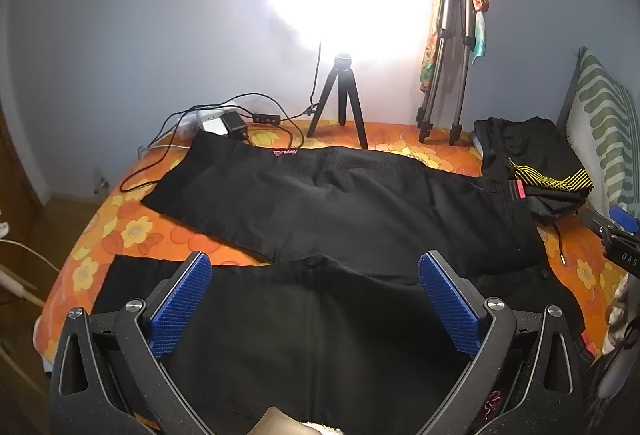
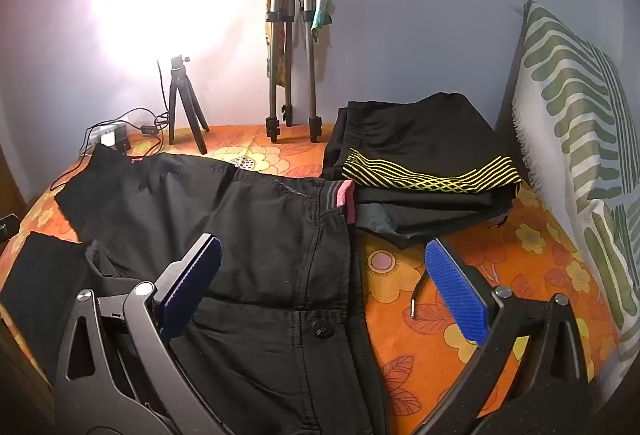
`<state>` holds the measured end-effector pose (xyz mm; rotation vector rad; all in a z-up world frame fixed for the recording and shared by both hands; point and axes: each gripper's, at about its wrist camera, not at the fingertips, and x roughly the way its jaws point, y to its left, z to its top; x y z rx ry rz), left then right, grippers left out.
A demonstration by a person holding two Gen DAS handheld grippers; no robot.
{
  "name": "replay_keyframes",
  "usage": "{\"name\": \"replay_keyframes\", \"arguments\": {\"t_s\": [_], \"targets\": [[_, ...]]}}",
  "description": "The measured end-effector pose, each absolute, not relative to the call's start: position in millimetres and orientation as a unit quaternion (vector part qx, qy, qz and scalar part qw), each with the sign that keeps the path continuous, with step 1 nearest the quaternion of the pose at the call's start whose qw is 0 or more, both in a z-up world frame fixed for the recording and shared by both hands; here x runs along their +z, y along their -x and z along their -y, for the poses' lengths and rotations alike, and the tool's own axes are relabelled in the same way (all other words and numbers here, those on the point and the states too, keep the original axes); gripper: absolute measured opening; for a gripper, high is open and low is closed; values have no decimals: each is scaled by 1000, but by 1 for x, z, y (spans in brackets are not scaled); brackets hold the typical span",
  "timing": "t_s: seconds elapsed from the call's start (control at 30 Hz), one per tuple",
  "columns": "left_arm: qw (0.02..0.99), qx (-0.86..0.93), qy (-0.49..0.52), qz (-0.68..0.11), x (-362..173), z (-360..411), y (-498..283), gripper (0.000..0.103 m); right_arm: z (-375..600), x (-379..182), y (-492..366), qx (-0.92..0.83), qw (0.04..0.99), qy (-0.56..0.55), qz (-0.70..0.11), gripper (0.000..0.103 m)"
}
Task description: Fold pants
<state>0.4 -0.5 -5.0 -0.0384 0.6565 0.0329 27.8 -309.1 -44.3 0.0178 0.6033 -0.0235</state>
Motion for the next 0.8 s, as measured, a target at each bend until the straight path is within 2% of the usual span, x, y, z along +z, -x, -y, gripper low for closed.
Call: {"name": "replay_keyframes", "arguments": {"t_s": [0.8], "targets": [[945,17,20,-325,-5,-1,-1,103,308,-42,-27,-13,956,-3,-293,103]]}}
